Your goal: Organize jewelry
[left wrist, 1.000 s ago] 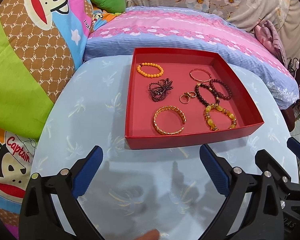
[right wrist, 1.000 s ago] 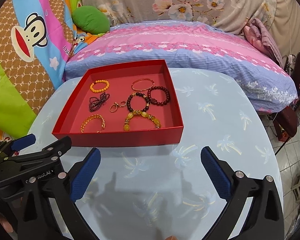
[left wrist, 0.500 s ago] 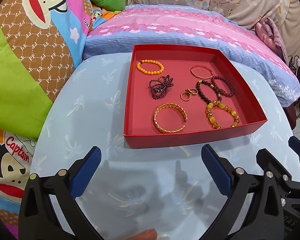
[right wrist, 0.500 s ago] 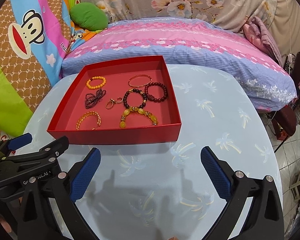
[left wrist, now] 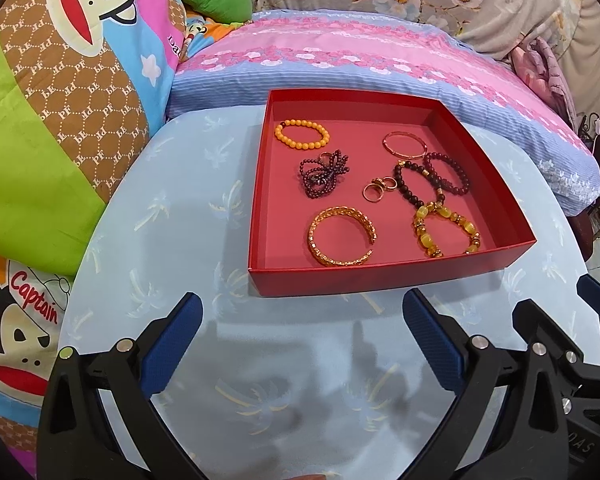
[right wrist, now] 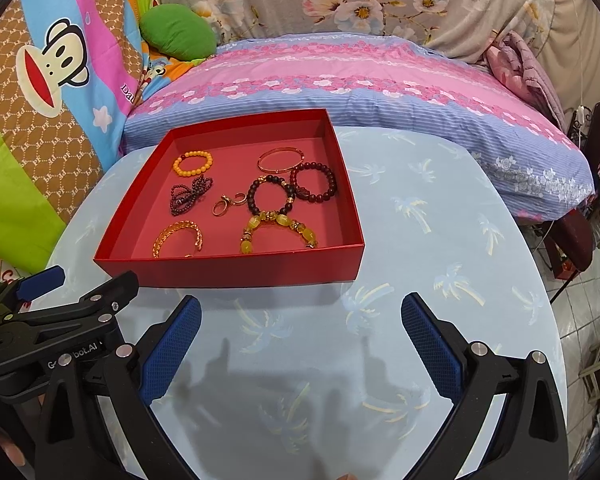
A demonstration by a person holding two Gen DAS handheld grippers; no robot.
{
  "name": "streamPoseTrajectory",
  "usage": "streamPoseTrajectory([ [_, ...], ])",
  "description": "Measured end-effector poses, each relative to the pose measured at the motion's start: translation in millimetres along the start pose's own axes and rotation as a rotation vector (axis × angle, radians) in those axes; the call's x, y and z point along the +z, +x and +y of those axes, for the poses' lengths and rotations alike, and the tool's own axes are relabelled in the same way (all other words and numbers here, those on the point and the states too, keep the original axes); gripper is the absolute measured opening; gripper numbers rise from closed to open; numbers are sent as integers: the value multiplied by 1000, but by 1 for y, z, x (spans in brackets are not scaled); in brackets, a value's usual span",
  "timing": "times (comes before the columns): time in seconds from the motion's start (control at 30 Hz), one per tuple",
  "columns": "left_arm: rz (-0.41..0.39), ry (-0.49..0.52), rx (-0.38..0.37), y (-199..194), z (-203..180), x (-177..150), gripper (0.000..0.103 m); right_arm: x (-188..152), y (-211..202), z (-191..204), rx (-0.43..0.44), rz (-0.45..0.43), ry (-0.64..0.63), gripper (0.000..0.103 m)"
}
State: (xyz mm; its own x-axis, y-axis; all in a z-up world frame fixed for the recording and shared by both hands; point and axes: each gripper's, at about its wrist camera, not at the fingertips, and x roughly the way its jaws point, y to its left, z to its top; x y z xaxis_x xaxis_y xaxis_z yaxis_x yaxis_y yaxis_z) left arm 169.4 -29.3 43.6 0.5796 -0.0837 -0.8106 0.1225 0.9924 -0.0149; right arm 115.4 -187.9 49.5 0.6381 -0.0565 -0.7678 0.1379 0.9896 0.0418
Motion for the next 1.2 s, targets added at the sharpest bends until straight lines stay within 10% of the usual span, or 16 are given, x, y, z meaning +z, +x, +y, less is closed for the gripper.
streamPoseTrajectory([
  [1.2, 8, -15, 8, 4, 3, -3, 96, -8, 3, -2, -2, 5, 5, 97],
])
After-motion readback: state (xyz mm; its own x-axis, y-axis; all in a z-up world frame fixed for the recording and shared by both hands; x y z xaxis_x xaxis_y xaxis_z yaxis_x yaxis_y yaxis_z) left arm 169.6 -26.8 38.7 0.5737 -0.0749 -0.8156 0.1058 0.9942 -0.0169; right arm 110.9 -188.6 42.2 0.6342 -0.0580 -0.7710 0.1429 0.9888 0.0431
